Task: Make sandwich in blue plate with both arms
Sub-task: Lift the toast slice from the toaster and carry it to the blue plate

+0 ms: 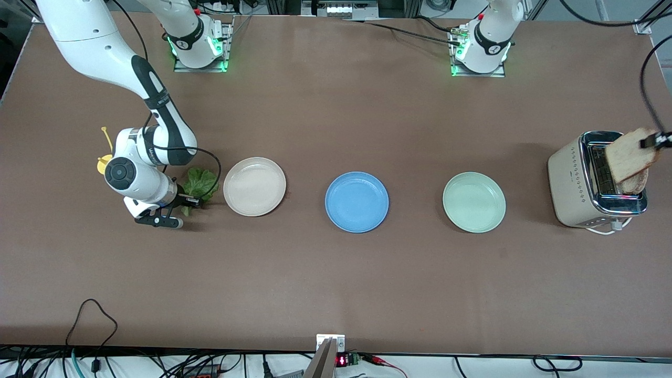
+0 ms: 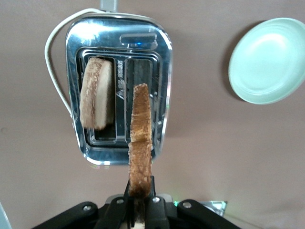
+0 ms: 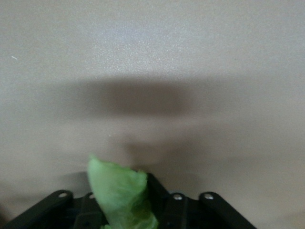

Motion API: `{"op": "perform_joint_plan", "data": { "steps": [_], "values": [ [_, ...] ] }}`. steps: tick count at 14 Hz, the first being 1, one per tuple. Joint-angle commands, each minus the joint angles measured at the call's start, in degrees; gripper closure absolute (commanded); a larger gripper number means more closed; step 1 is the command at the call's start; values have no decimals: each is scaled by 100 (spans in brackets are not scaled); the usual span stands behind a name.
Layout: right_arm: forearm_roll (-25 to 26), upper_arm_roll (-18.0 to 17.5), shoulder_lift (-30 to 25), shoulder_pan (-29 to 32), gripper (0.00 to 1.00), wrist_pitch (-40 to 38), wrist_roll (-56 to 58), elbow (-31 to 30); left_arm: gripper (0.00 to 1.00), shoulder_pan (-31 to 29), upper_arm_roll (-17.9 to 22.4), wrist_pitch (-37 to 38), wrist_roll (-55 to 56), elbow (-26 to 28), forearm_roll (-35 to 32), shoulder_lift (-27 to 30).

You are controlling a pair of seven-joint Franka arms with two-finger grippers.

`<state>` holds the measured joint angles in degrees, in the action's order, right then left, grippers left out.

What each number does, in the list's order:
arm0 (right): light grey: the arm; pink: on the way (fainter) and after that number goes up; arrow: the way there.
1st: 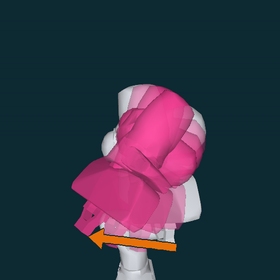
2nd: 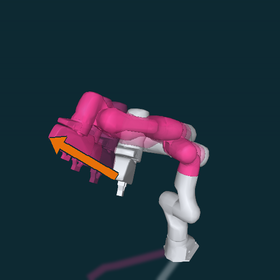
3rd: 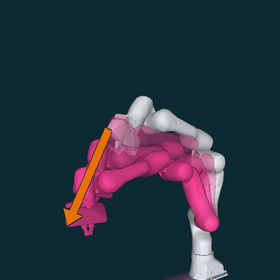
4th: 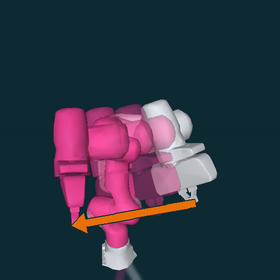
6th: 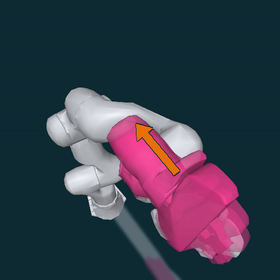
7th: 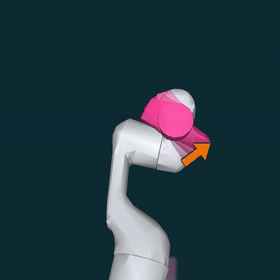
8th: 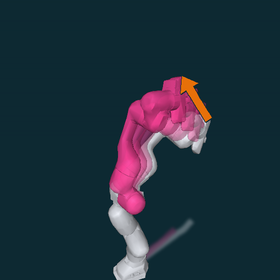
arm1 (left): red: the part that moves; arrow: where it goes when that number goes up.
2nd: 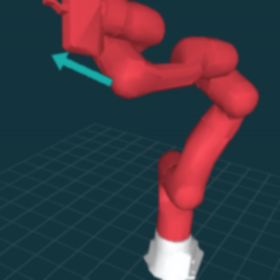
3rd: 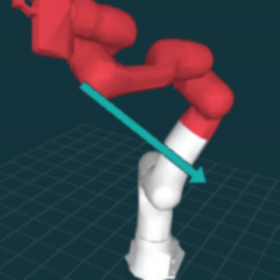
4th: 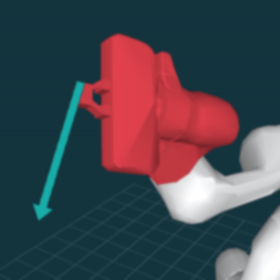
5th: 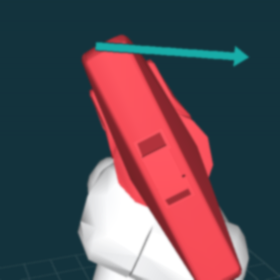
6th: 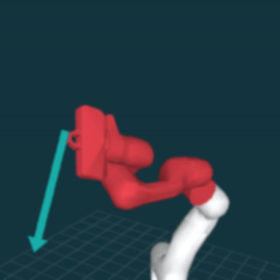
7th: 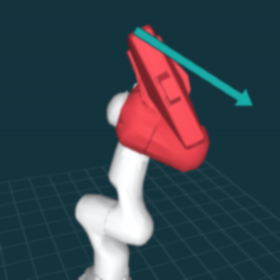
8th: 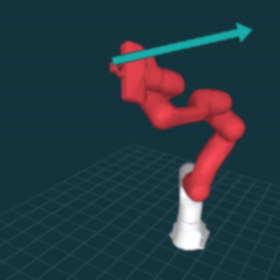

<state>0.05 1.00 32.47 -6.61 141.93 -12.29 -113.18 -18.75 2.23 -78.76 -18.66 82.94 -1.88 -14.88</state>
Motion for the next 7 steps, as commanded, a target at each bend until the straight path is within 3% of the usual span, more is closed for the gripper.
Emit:
{"op": "perform_joint_plan", "data": {
  "steps": [1,4,7],
  "values": [
    [-40,-12,40,2,100,10,68,67,99,12,-424,737,-121,-498,266,-103],
    [-40,-12,-82,2,100,-305,77,190,99,38,-960,915,11,-349,924,-164],
    [-49,-21,-232,2,100,-1112,60,602,99,91,-1461,609,887,-182,1908,-629]
  ]
}}
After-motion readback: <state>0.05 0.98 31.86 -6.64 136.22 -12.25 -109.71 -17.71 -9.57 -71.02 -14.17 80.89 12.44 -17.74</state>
